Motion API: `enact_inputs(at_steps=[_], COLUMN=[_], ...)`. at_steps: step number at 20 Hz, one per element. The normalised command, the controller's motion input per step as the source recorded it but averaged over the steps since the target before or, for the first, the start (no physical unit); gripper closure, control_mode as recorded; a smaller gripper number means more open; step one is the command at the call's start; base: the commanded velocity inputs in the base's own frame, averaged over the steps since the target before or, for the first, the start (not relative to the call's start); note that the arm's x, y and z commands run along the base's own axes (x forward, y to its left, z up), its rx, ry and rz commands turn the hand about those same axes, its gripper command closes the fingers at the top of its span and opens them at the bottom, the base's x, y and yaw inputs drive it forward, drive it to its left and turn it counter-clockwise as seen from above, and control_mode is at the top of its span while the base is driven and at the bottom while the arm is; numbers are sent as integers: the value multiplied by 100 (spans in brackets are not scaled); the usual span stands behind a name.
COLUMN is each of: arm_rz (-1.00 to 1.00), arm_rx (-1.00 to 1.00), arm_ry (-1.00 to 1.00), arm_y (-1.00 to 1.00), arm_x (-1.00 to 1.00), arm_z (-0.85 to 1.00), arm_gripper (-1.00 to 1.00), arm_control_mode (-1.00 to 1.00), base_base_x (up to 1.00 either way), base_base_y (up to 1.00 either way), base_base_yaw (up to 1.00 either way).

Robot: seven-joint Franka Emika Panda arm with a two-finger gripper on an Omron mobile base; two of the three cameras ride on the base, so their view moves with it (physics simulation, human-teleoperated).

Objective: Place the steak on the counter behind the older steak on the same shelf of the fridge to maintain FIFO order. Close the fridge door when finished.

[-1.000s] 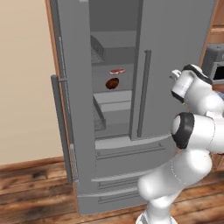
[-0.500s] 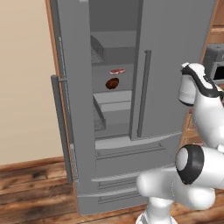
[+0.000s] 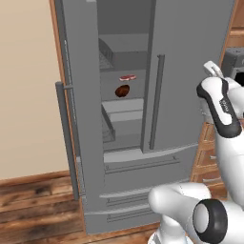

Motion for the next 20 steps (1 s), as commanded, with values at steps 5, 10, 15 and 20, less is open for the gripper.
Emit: enact_inputs(at_steps=[5,10,15,20], arm_rz=[0,0,-3,-6], arm_rx=[-45,-53,-62,-53], arm_ry=[-9,-8,0,0], arm_y=[63,95,100,100], arm_x=[-100,-100,-100,-100], arm_z=[92,12,1,0], arm_gripper=[-100,-100,-100,-100], arm_control_mode=[-100,-100,-100,-100], base_base_x=[0,0,0,0], base_base_y=[0,0,0,0], base_base_yaw=[0,0,0,0])
